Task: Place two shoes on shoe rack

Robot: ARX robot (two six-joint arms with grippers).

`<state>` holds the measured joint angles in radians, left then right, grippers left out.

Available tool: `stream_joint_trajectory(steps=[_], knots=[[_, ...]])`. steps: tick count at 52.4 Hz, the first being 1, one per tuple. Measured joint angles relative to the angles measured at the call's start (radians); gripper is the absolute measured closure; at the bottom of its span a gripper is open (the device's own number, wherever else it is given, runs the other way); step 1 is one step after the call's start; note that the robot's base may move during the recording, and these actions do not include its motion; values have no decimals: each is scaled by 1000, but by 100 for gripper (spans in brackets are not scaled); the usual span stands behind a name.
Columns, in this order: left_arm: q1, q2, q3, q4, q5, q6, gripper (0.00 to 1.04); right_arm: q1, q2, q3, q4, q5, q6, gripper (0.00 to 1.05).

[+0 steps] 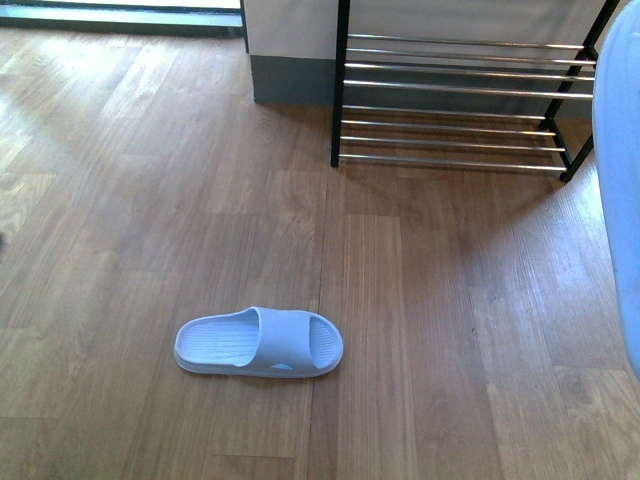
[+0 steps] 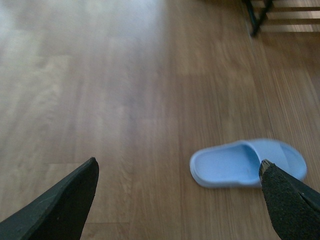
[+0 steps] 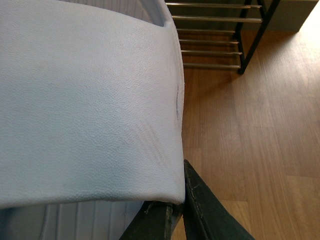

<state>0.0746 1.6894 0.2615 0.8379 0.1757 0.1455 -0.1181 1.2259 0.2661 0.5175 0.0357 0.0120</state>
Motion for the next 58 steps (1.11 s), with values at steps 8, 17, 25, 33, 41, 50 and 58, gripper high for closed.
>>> stream_joint_trajectory(steps=[8, 17, 25, 33, 41, 50, 58], knots=[[-25, 469, 182, 18, 134, 149, 9, 0, 0, 0, 0, 0, 0, 103], [-52, 683, 341, -60, 163, 259, 9, 0, 0, 0, 0, 0, 0, 103], [-83, 807, 484, -92, 109, 386, 9, 0, 0, 0, 0, 0, 0, 103], [-116, 892, 594, -100, 87, 495, 9, 0, 0, 0, 0, 0, 0, 103], [-161, 960, 705, -146, 114, 538, 9, 0, 0, 0, 0, 0, 0, 103], [-228, 1029, 864, -226, 135, 538, 9, 0, 0, 0, 0, 1, 0, 103], [-277, 1070, 953, -287, 163, 530, 9, 0, 0, 0, 0, 0, 0, 103]])
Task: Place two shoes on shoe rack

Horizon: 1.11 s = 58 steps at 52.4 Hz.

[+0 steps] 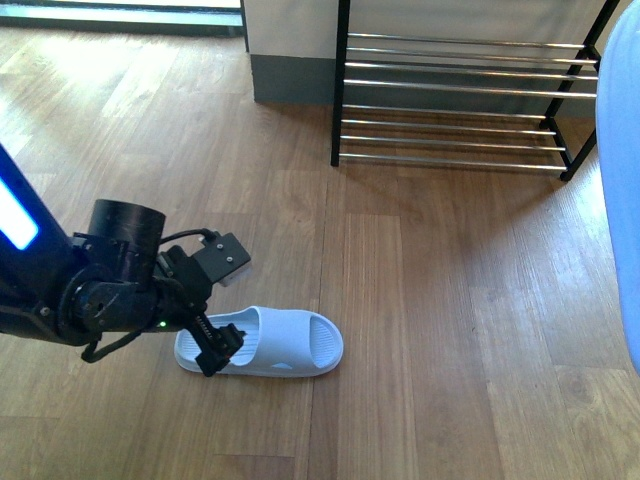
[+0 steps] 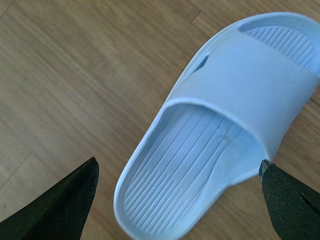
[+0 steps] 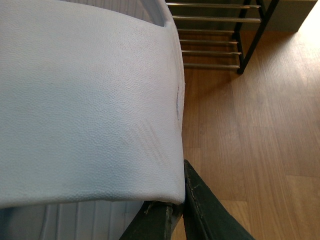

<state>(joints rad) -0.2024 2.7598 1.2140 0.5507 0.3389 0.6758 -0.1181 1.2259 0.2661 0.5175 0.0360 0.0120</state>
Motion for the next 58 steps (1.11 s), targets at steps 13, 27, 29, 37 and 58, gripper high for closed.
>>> stream_joint_trajectory(steps=[13, 27, 29, 37, 58], knots=[[-71, 38, 57, -82, 70, -10, 9, 0, 0, 0, 0, 0, 0, 103], [-87, 95, 78, -92, 47, -11, 9, 0, 0, 0, 0, 0, 0, 103], [-87, 104, 80, -87, 38, -11, 9, 0, 0, 0, 0, 0, 0, 103], [-89, 123, 87, -76, 55, -32, 9, 0, 0, 0, 0, 0, 0, 103], [-135, 195, 154, -59, 63, -82, 9, 0, 0, 0, 0, 0, 0, 103]])
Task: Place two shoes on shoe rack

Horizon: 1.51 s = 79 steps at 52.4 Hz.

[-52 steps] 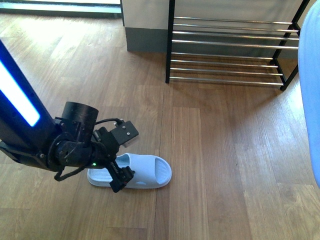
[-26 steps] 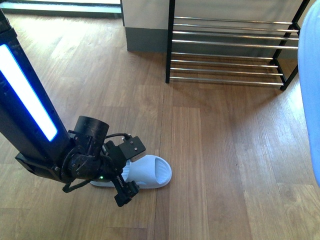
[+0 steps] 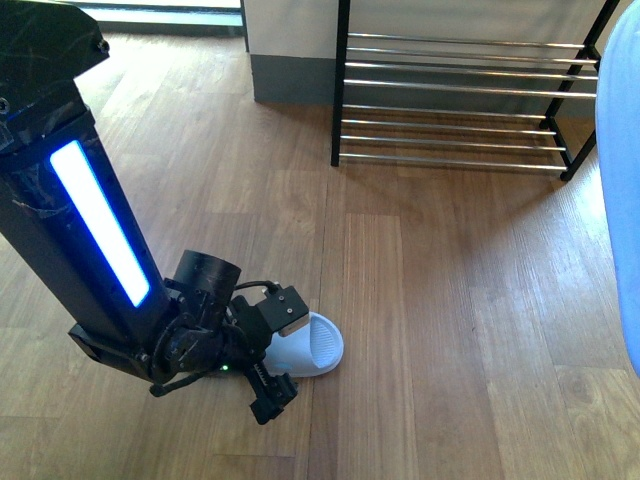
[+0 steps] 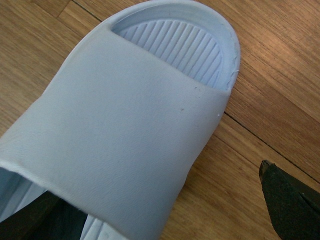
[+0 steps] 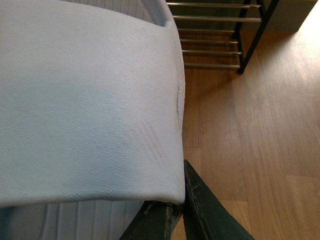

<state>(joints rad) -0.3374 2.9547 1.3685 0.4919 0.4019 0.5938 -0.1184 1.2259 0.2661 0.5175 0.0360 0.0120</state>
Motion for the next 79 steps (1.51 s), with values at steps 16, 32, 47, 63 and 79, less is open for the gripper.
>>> stream_joint_trajectory(steps=[16, 32, 47, 63, 79], knots=[[4, 19, 55, -71, 24, -2, 49, 0, 0, 0, 0, 0, 0, 103], [1, 21, 75, -74, 21, -50, 88, 0, 0, 0, 0, 0, 0, 103], [11, 20, 62, 29, -18, -159, 103, 0, 0, 0, 0, 0, 0, 103], [88, -86, -94, 256, -134, -336, 103, 0, 0, 0, 0, 0, 0, 103], [256, -515, -536, 566, -262, -492, 103, 0, 0, 0, 0, 0, 0, 103]])
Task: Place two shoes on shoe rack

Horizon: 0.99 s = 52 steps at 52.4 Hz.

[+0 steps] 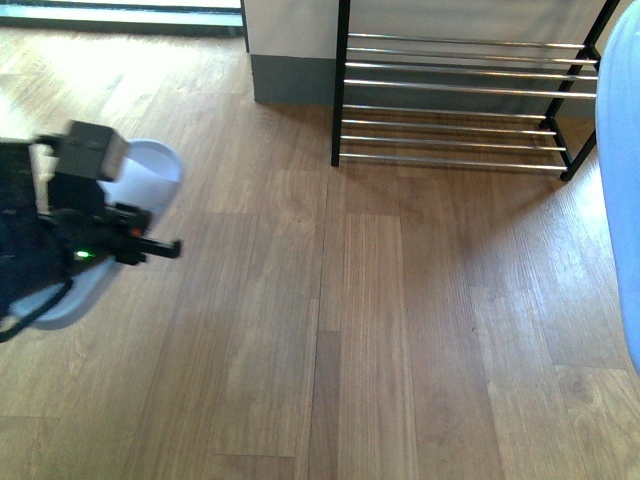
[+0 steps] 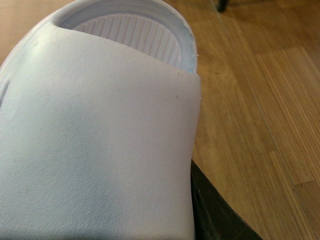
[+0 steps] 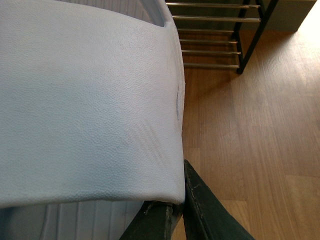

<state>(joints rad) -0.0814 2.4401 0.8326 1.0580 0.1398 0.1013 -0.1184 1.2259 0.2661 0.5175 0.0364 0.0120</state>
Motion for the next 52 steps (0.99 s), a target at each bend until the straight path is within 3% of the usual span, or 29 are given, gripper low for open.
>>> stream_joint_trajectory(steps=[13, 21, 37, 52], knots=[[92, -359, -321, 0, -61, -50, 103, 0, 0, 0, 0, 0, 0, 103], [123, -744, -487, -138, -100, -74, 103, 0, 0, 0, 0, 0, 0, 103], [89, -1308, -557, -490, -201, -69, 103, 0, 0, 0, 0, 0, 0, 103], [83, -1373, -558, -502, -210, -65, 103, 0, 0, 0, 0, 0, 0, 103]])
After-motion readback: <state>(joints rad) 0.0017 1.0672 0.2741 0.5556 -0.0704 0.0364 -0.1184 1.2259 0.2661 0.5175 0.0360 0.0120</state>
